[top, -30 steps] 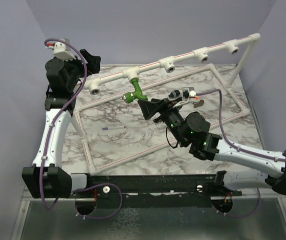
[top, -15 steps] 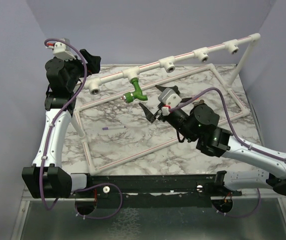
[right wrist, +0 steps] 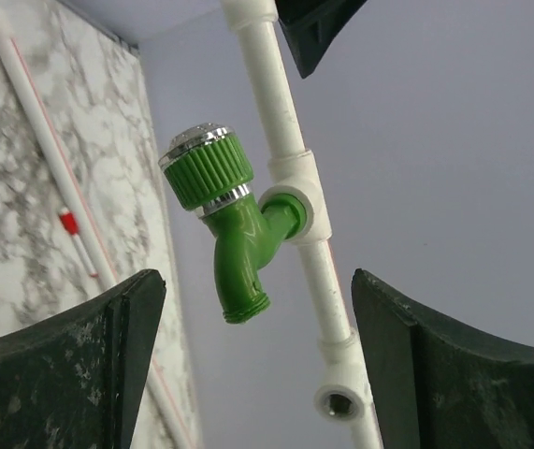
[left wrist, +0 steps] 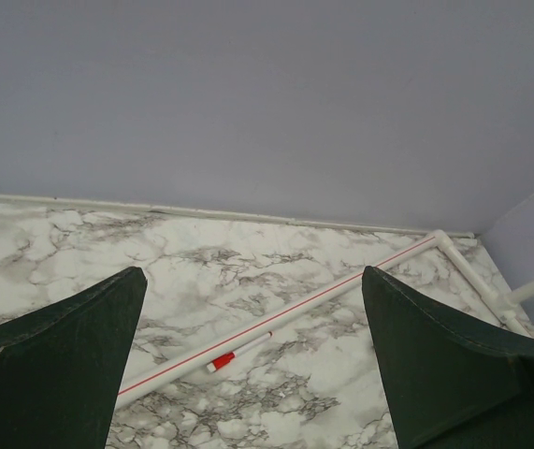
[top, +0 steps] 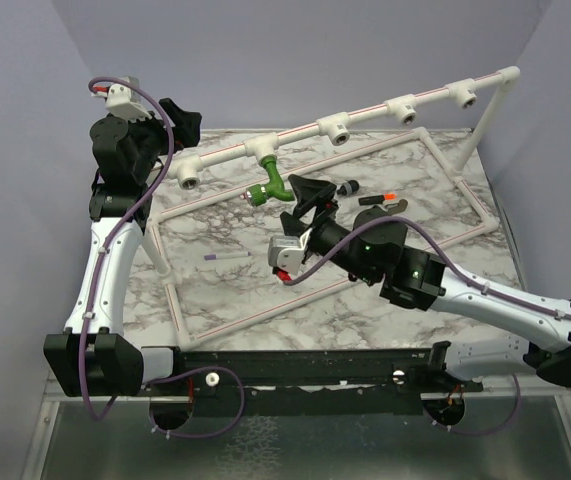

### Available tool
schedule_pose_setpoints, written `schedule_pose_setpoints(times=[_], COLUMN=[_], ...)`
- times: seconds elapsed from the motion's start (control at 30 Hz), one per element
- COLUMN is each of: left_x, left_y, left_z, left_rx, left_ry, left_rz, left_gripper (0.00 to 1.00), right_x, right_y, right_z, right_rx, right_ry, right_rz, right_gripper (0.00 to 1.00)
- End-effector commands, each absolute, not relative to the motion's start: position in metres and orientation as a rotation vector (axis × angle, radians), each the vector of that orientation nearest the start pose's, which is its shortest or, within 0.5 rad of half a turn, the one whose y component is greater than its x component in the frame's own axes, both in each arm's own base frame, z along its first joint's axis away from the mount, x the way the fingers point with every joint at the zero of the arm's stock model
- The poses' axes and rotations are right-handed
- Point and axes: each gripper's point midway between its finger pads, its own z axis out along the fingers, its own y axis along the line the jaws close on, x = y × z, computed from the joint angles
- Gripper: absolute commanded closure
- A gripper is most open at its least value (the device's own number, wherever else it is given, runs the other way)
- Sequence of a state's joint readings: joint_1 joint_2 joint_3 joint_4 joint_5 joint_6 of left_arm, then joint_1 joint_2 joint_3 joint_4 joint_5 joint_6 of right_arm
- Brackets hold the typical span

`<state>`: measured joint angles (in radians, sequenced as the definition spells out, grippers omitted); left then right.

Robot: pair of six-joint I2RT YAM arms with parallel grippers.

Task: Install the water faucets

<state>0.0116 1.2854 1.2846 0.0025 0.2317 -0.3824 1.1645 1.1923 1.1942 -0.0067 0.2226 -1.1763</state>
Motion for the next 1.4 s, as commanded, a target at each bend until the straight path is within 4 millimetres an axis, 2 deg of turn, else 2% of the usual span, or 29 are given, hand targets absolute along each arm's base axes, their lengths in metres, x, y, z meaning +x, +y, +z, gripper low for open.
schedule_pose_setpoints(times=[0.0,0.23,0.67,0.77,0.93,1.13,1.37], left_x=[0.429,0.430,0.430,0.430,0.430,0.430,0.430], left_y=[-0.053,-0.052,-0.052,-0.052,-0.052,-0.052,-0.052], left_z=[0.275,0.274,0.274,0.275,0.274,0.274,0.274], left_rx=[-0.217,-0.220,-0.220,-0.219,-0.220,-0.220,-0.219], left_ry=[1.923,1.925,1.926,1.923,1.925,1.924,1.924], left_rz=[-0.490,-0.487,-0.489,-0.490,-0.489,-0.486,-0.487], left_gripper=[0.01,0.01,0.01,0.01,0.01,0.01,0.01], right_x=[0.245,0.265,0.281,0.284,0.286,0.285,0.277], right_y=[0.339,0.353,0.372,0.374,0.376,0.375,0.378], right_z=[0.408,0.409,0.400,0.397,0.398,0.407,0.419], right_rx=[-1.439,-1.395,-1.346,-1.326,-1.235,-1.024,-0.761], right_ry=[0.623,0.567,0.641,0.667,0.733,0.818,0.964], right_rz=[-0.491,-0.710,-0.707,-0.700,-0.635,-0.499,-0.123], right_gripper=[0.14,0.18,0.41,0.53,0.98,0.99,0.99])
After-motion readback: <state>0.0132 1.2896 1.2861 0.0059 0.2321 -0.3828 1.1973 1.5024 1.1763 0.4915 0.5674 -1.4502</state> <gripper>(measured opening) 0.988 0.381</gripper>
